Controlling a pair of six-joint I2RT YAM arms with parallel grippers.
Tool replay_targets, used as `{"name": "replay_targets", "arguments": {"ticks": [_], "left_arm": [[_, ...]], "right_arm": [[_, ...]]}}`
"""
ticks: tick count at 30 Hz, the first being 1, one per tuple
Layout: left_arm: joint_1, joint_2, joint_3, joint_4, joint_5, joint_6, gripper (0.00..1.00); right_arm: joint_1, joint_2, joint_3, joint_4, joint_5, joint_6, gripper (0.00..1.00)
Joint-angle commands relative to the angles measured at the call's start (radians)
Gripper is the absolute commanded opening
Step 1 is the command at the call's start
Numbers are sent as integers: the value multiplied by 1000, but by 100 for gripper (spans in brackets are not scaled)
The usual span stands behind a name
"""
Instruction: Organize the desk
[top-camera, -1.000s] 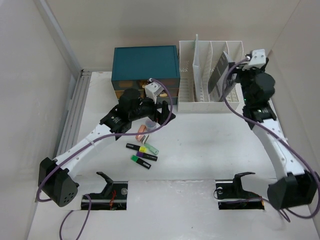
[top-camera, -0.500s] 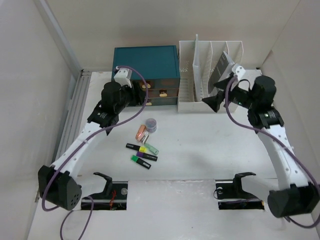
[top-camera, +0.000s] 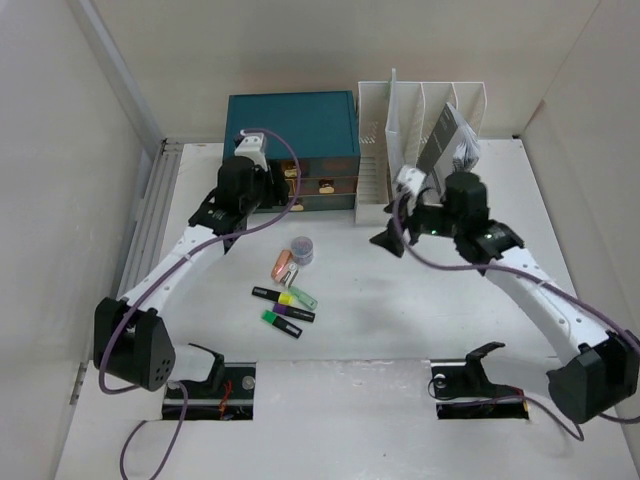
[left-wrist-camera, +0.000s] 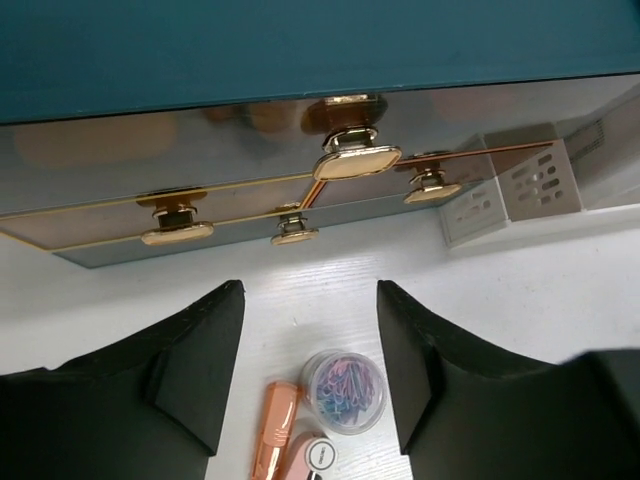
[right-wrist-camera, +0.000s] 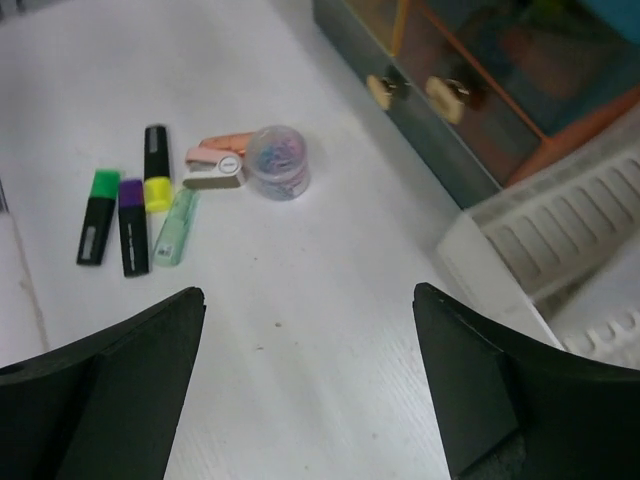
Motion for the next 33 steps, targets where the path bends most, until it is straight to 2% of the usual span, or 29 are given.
{"name": "replay_targets", "arguments": {"ticks": [1,3,6,10,13,16,27,33], "left_arm": [[-6,-121,-6,37,9,14,54],[-15,-163,-37,61,19,25,59],[-16,-232,-46,71,19,25,67],[-16,-299,-57,92,29,25,75],[-16,-345,-67,101,39,25,78],[-16,-370,-67,101,49,25,78],[-16,-454,-77,111,39,7,81],[-16,-474,-77,111,39,7,81]], "right_arm": [[205,18,-45,45,210,-213,91],[292,71,-86,80,210,-333,91],[329,158,-97,131,149,-442,91],[349,313,16,157,158,-452,91],[349,410,77,207,167,-409,96],[378,473,125,220,167,-409,99],[447,693,266,220,140,-369,99],[458,766,332,229,215,-305,99]]}}
